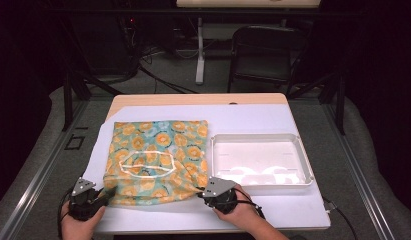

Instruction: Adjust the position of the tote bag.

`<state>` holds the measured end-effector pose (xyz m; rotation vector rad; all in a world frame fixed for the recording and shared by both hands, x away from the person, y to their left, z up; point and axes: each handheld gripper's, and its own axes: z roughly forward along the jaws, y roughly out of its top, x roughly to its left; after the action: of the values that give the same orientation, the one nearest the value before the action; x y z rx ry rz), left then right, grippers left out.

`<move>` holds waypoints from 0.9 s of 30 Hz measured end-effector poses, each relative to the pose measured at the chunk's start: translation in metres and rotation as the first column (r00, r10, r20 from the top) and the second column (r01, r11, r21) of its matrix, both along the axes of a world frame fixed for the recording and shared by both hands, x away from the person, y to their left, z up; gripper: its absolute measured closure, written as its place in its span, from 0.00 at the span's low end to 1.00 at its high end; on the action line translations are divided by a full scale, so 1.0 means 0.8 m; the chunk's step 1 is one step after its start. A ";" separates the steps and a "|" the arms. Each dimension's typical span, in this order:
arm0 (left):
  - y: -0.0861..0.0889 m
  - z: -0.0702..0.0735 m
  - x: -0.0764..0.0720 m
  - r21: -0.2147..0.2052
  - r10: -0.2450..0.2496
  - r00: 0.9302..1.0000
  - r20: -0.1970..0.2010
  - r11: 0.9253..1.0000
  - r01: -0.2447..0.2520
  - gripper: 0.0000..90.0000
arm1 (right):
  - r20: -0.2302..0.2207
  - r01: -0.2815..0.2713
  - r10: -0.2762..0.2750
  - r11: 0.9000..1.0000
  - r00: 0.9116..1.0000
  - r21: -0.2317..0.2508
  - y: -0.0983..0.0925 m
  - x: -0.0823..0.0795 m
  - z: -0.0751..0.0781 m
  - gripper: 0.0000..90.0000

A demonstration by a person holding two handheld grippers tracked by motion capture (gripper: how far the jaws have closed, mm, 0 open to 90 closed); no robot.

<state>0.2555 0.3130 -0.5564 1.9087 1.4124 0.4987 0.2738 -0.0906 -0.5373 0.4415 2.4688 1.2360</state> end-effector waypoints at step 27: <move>-0.011 0.036 -0.008 0.091 -0.050 0.992 0.117 0.995 0.040 0.99 | 0.009 0.022 -0.023 0.999 1.000 0.038 -0.006 -0.003 0.012 0.99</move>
<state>0.2495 0.3039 -0.5274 1.9420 1.2872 0.6520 0.2711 -0.0957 -0.5277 0.4712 2.4297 1.2750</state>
